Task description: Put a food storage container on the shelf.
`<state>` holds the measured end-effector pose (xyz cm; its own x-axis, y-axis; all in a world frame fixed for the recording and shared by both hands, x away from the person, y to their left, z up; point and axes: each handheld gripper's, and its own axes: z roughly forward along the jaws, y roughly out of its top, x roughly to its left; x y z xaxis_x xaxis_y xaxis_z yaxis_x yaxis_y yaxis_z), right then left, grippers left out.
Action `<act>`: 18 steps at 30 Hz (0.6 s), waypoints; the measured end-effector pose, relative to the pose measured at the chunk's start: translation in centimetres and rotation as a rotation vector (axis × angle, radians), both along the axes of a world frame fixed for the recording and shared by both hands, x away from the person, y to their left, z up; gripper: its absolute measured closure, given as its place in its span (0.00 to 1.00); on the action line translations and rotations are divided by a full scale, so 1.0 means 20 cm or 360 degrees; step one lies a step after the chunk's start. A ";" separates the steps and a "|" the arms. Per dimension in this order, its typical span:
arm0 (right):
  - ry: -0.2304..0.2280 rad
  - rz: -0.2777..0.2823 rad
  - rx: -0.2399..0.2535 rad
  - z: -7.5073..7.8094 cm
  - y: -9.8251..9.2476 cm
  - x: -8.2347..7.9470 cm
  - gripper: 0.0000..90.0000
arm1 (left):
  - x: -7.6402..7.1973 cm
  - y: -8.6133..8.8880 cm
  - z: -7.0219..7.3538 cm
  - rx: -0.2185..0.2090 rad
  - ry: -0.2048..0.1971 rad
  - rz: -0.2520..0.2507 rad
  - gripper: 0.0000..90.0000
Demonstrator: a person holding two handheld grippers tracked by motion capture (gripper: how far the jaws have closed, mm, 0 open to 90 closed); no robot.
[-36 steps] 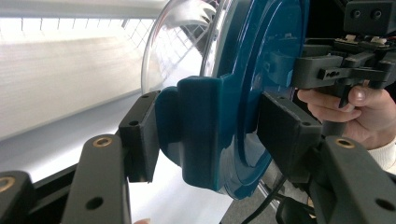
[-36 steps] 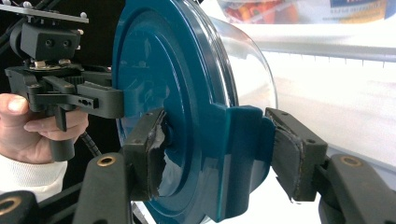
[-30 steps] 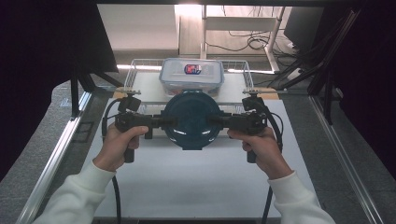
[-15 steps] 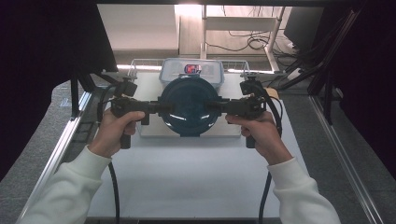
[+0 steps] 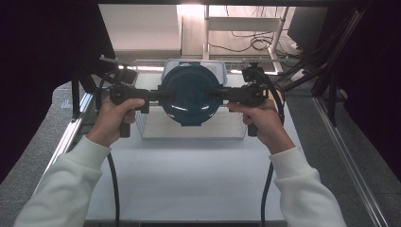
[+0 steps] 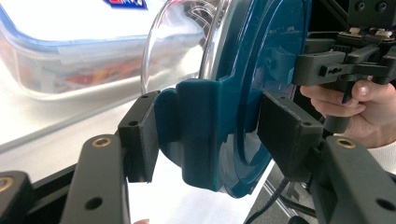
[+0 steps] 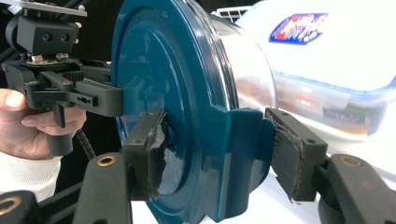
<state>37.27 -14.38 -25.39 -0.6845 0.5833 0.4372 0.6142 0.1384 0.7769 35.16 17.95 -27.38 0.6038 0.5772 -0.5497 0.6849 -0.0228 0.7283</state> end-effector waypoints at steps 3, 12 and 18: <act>-0.0004 0.0003 0.0000 0.02 0.01 0.03 0.45 | 0.03 0.01 0.02 0.0004 -0.0001 0.0000 0.46; -0.0014 -0.0006 0.0008 0.10 0.02 0.07 0.45 | 0.08 0.02 0.12 0.0007 -0.0010 0.0002 0.46; -0.0050 -0.0006 0.0011 0.19 0.03 0.10 0.45 | 0.12 0.03 0.21 0.0015 -0.0040 -0.0007 0.46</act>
<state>39.36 -13.83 -21.60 -0.6956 0.5830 0.4198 0.5902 0.1306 0.7966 37.48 18.51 -23.27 0.6201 0.5797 -0.5286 0.6660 -0.0329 0.7452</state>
